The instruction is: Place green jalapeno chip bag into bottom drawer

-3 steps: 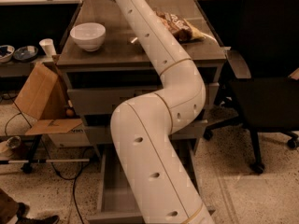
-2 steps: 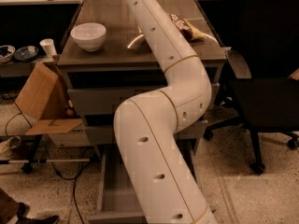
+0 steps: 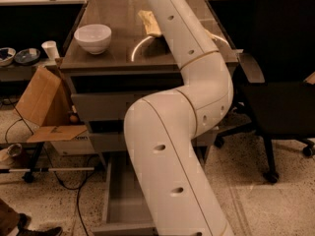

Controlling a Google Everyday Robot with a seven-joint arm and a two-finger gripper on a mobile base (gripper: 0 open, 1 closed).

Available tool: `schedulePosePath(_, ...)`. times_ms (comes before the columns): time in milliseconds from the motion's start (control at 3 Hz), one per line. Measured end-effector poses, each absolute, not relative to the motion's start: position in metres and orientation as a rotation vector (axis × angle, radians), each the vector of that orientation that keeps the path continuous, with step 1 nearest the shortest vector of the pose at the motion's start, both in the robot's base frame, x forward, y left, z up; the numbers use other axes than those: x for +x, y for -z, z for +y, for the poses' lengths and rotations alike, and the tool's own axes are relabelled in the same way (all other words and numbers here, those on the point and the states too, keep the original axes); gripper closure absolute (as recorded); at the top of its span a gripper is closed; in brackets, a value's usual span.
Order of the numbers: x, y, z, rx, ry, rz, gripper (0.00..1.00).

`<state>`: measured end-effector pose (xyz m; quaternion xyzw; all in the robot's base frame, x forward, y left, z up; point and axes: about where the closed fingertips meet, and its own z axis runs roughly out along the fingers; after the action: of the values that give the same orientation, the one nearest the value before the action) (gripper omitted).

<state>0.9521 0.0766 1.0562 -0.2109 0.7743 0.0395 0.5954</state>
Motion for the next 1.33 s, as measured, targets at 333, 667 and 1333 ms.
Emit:
schedulePosePath(333,0.934,-1.077,0.111,-0.562,-0.193,1.754,1.00)
schedulePosePath(667,0.916,-1.097,0.134,-0.603,-0.267,1.724,1.00)
schedulePosePath(1333,0.884,-1.113,0.151,-0.612,-0.398,1.764,1.00)
